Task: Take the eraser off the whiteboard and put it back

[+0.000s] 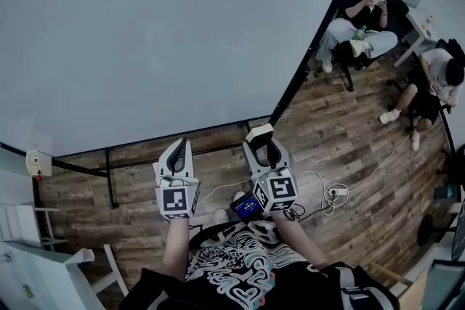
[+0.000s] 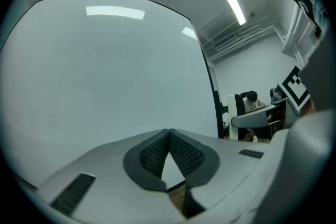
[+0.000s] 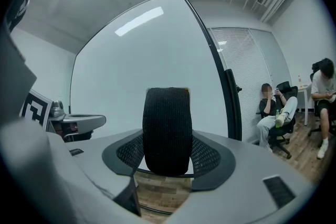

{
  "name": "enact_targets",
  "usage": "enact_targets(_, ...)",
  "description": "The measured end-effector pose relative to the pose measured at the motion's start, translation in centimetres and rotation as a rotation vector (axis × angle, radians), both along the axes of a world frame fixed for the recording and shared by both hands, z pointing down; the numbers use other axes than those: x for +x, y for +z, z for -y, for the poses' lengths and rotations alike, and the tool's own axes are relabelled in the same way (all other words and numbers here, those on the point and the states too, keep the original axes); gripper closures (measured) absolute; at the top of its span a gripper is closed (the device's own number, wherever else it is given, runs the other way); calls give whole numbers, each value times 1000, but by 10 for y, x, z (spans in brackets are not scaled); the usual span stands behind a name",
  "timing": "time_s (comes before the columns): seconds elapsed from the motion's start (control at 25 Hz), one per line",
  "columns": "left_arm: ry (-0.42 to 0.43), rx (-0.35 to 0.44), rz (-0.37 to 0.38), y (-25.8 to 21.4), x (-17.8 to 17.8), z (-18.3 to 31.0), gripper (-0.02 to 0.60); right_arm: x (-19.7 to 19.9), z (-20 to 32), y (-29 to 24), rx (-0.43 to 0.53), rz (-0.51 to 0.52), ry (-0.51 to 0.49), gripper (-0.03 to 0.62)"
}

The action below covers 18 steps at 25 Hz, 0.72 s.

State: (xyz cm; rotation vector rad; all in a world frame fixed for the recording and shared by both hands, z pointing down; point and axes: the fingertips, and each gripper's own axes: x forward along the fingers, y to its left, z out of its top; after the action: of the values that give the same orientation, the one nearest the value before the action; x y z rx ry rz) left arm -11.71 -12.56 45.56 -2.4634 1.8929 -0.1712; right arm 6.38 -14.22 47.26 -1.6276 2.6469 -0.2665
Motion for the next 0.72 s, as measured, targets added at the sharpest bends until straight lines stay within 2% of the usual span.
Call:
enact_targets(0.24,-19,7,-13,0,-5,12,554,1,18,-1,-8,26,3,358)
enact_targets(0.72,-57,2,-14,4,-12,26,554,-11,50,6,-18,13,-22,359)
